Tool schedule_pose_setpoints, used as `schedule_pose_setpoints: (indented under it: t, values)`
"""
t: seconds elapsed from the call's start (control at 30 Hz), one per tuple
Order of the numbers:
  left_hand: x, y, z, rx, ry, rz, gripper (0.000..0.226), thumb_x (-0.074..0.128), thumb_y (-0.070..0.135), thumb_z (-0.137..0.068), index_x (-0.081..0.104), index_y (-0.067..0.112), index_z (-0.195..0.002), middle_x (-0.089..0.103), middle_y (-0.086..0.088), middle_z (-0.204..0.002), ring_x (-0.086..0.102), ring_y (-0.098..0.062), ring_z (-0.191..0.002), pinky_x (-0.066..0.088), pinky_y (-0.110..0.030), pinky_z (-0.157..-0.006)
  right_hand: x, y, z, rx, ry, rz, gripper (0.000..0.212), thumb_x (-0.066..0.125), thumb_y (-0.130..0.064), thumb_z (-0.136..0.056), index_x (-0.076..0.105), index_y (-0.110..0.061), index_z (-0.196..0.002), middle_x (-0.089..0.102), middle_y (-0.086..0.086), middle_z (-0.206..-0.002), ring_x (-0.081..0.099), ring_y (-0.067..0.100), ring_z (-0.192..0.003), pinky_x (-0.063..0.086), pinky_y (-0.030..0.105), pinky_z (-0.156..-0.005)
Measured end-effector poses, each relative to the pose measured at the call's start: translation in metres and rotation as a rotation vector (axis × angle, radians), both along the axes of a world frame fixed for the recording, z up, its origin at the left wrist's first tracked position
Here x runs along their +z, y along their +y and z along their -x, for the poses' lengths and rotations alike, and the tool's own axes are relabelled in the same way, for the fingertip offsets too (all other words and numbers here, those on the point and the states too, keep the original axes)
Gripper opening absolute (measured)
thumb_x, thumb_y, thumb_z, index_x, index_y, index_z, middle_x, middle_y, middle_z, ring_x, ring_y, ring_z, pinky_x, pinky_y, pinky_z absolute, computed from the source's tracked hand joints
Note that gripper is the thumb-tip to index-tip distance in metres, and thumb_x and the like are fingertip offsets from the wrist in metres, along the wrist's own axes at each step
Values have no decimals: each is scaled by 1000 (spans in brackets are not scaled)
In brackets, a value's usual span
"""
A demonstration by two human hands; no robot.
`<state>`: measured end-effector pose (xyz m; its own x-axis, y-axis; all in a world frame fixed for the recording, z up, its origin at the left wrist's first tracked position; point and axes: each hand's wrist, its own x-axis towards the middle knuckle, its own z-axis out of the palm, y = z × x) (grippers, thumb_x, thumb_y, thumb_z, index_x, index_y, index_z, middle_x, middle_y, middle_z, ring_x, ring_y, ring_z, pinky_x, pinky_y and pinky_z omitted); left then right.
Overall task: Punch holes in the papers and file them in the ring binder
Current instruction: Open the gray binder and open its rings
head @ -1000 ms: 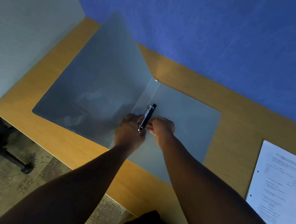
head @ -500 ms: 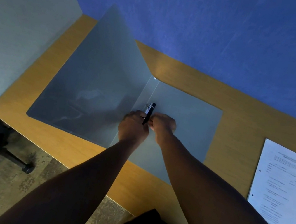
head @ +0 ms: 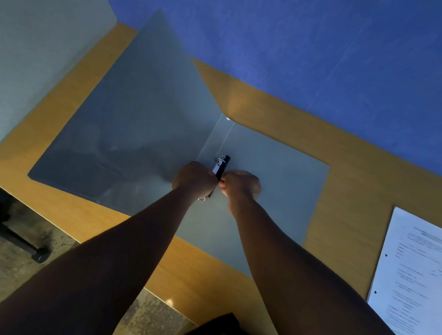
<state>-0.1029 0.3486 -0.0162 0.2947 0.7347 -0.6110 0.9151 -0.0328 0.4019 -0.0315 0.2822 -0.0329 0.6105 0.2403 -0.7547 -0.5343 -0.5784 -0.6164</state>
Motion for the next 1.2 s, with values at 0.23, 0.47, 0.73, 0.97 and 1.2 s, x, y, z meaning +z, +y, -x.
schedule_pose_setpoints:
  t: [0.23,0.47,0.73,0.97,1.2]
  values:
    - [2,3,-3,-24,-19,43,25,56,18,-89,76,6,-98,73,-14,-100,69,-29,-99,53,-31,-74,5,-2,-6,19,127,-71,19,68,-9,-69,69,1,-86,72,12,-86,70,23,-79,60,39,-80]
    - [3,5,1,-71,-31,-16,21,61,21,-88,79,17,-100,75,-4,-102,69,-22,-97,53,-27,-78,4,-1,-6,-24,149,-58,18,73,-5,-72,66,-7,-56,74,13,-72,74,24,-76,60,42,-83]
    - [11,13,3,-147,-25,32,22,56,18,-87,74,6,-87,73,-9,-88,69,-25,-86,54,-32,-74,15,-3,-6,-135,250,-222,13,70,6,-79,67,-6,-76,68,13,-77,67,17,-67,59,28,-73]
    - [11,25,2,-103,-79,81,23,59,15,-89,76,3,-100,76,-17,-96,73,-28,-93,57,-40,-90,18,-3,-6,-91,223,-241,11,73,2,-79,67,-7,-80,68,14,-75,68,19,-67,60,27,-69]
    - [10,34,6,-56,-73,52,28,55,18,-96,70,0,-112,72,-15,-109,69,-25,-88,57,-28,-78,20,5,0,-22,248,-274,12,69,5,-81,73,1,-92,71,18,-87,69,17,-69,60,22,-66]
